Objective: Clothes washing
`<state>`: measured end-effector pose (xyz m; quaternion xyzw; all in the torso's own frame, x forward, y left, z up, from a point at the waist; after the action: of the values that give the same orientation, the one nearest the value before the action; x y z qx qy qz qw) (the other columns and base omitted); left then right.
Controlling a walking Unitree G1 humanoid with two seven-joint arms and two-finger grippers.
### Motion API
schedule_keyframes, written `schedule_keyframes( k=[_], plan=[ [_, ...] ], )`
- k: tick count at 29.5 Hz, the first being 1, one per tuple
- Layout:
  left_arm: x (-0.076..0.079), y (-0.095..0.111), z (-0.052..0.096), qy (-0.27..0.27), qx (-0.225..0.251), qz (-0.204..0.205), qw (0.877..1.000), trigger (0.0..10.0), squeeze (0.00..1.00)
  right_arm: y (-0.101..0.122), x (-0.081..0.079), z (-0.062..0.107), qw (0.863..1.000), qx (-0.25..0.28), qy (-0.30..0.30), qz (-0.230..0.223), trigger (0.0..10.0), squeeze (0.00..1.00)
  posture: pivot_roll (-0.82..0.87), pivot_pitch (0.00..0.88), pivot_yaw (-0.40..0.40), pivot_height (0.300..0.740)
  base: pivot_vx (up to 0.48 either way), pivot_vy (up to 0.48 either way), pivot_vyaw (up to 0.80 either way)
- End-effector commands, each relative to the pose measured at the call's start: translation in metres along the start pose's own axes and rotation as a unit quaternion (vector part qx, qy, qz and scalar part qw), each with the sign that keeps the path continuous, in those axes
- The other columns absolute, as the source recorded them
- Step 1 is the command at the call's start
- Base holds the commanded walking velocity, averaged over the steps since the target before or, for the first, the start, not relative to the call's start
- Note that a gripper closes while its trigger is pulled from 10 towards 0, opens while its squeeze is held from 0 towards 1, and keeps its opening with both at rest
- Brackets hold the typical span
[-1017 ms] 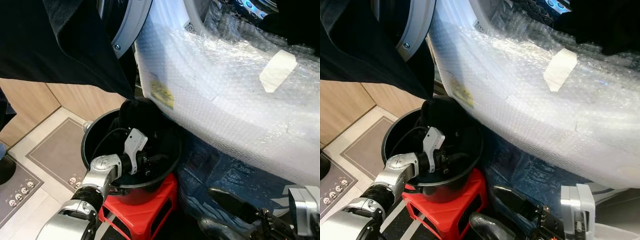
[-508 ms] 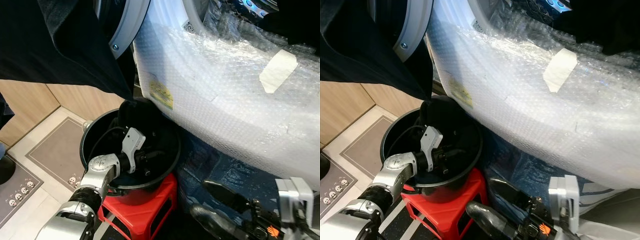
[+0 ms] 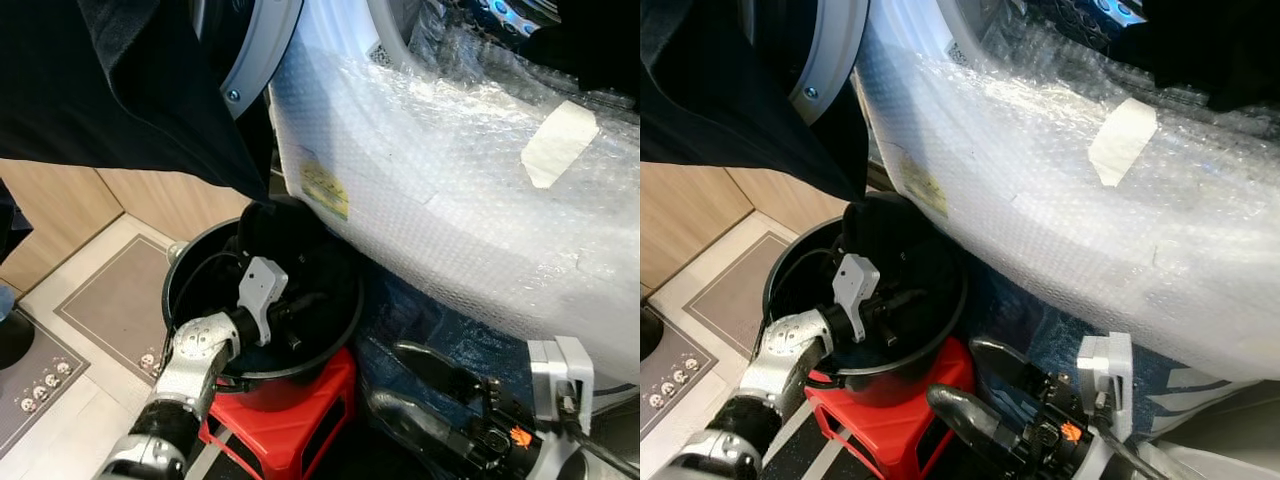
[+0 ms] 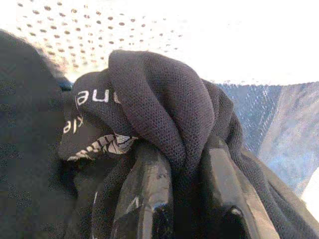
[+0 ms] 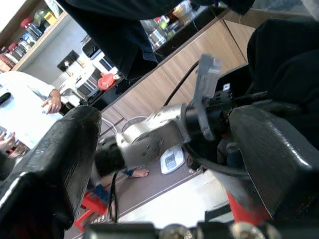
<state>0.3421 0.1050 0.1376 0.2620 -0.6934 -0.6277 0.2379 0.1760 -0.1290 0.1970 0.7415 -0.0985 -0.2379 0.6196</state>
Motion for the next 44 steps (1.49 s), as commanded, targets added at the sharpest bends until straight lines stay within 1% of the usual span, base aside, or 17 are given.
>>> schedule_keyframes(
  k=[1,2,3,5,7,9,12,15,19,21,23,28,30,35,37,39,44],
  plan=[
    [0.009,0.006,-0.001,-0.011,0.014,-0.034,0.999,2.2,0.0,-0.003,0.001,-0.002,1.0,-0.001,0.004,0.001,10.0,0.0,-0.16,0.186,0.04,0.74,0.0,0.0,0.0],
    [0.012,0.008,-0.001,-0.012,0.017,-0.047,0.999,6.4,0.0,-0.003,0.003,-0.003,1.0,-0.002,0.003,0.005,10.0,0.0,-0.16,0.181,0.041,0.74,0.0,0.0,0.0],
    [0.018,0.011,-0.001,-0.015,0.023,-0.069,0.997,10.0,0.0,-0.003,0.006,-0.004,1.0,-0.002,0.001,0.011,10.0,0.0,-0.16,0.171,0.044,0.74,0.0,0.0,0.0],
    [0.024,0.015,-0.002,-0.018,0.031,-0.087,0.996,10.0,0.0,-0.004,0.01,-0.005,1.0,-0.003,-0.002,0.016,10.0,0.0,-0.16,0.158,0.045,0.74,0.0,0.0,0.0],
    [0.026,0.017,-0.002,-0.016,0.035,-0.092,0.995,10.0,0.0,-0.004,0.011,-0.005,1.0,-0.004,-0.003,0.018,10.0,0.0,-0.15,0.155,0.045,0.74,0.0,0.0,0.0],
    [0.035,0.03,-0.003,-0.01,0.063,-0.105,0.992,10.0,0.0,-0.005,0.021,-0.005,0.999,-0.011,-0.014,0.037,10.0,0.0,-0.14,0.13,0.045,0.74,0.0,0.0,0.0],
    [0.039,0.035,-0.002,-0.007,0.072,-0.118,0.99,10.0,0.0,-0.005,0.026,-0.004,0.998,-0.015,-0.022,0.049,10.0,0.0,-0.14,0.119,0.045,0.74,0.0,0.0,0.0],
    [0.05,0.056,-0.002,-0.008,0.105,-0.137,0.985,10.0,0.0,-0.004,0.044,0.0,0.996,-0.025,-0.049,0.076,10.0,0.0,-0.13,0.099,0.042,0.74,0.0,0.0,0.0],
    [0.057,0.068,-0.004,-0.011,0.126,-0.142,0.982,10.0,0.0,-0.003,0.056,0.001,0.993,-0.028,-0.073,0.093,10.0,0.0,-0.12,0.088,0.038,0.74,0.0,0.0,0.0],
    [0.067,0.085,-0.009,-0.026,0.151,-0.15,0.977,10.0,0.0,-0.002,0.073,0.002,0.988,-0.032,-0.108,0.105,10.0,0.0,-0.12,0.078,0.033,0.74,0.0,0.0,0.0],
    [0.071,0.094,-0.011,-0.034,0.163,-0.152,0.974,10.0,0.0,-0.001,0.079,0.001,0.986,-0.034,-0.119,0.11,10.0,0.0,-0.12,0.069,0.032,0.74,0.0,0.0,0.0],
    [0.081,0.108,-0.017,-0.052,0.184,-0.141,0.971,10.0,0.0,0.001,0.086,0.0,0.982,-0.033,-0.134,0.128,10.0,0.0,-0.11,0.068,0.032,0.74,0.0,0.0,0.0],
    [0.084,0.115,-0.022,-0.059,0.193,-0.122,0.972,10.0,0.0,0.003,0.091,-0.002,0.978,-0.037,-0.142,0.148,10.0,0.0,-0.12,0.068,0.04,0.74,0.0,0.0,0.0],
    [0.091,0.125,-0.031,-0.078,0.198,-0.104,0.972,10.0,0.0,0.01,0.094,-0.008,0.974,-0.026,-0.151,0.165,10.0,0.0,-0.12,0.066,0.048,0.74,0.0,0.0,0.0],
    [0.096,0.131,-0.036,-0.087,0.207,-0.113,0.968,10.0,0.0,0.01,0.093,-0.011,0.974,-0.026,-0.151,0.169,10.0,0.0,-0.13,0.059,0.054,0.74,0.0,0.0,0.0],
    [0.099,0.133,-0.04,-0.092,0.209,-0.111,0.967,10.0,0.0,0.011,0.092,-0.013,0.974,-0.023,-0.149,0.17,10.0,0.0,-0.13,0.058,0.055,0.74,0.0,0.0,0.0],
    [0.108,0.14,-0.046,-0.114,0.22,-0.085,0.965,10.0,0.0,0.012,0.087,-0.021,0.974,-0.016,-0.144,0.177,10.0,0.0,-0.14,0.05,0.069,0.74,0.0,0.0,0.0]
  ],
)
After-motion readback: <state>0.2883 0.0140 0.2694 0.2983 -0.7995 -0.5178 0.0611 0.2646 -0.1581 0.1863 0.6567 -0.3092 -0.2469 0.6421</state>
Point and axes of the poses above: a point about 5 cm out from each wrist's last joint towards the gripper, its own z axis pointing back from the gripper into the wrist, its own y axis along the axis of the wrist's last joint, x = y × z, the point moved 1 cm from there along -z, pointing out of the wrist towards the gripper, and after that the axes turned 10 degrees about z, right-handed, at the moved point
